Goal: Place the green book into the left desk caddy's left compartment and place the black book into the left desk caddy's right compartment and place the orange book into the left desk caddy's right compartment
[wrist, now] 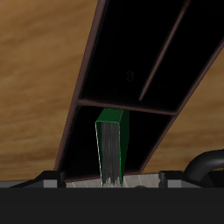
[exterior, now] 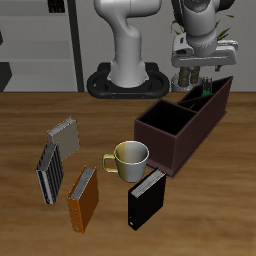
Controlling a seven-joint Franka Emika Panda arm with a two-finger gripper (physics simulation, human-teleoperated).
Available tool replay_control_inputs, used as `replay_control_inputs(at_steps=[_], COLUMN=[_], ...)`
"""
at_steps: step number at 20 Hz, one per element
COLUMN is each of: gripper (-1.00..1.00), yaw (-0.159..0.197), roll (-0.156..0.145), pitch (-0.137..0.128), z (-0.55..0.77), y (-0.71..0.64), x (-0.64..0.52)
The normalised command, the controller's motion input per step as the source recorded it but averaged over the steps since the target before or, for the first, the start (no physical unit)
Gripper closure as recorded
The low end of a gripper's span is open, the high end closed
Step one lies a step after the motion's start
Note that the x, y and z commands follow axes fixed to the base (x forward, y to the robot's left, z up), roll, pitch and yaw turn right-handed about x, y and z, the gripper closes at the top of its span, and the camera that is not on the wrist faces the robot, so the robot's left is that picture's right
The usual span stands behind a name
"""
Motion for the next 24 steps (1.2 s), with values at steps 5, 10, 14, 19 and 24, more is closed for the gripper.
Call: replay_control_inputs(at_steps=[5,10,14,19,24], gripper=[-1.00,-1.00,-1.00,-1.00,-1.00], yaw=[0.003,0.003,0.018,0.026,0.008], roll=[-0.009,0.009,-0.049,-0.156,-0.107], pitch=[-0.011,-0.032,-0.043,-0.025,-0.038], z=[0.03,0.11,0.15,0.24,0.15], y=[-0.03,0.03,-0.14,-0.47,-0.37], x=[0.05,0.00,0.22,0.64,0.49])
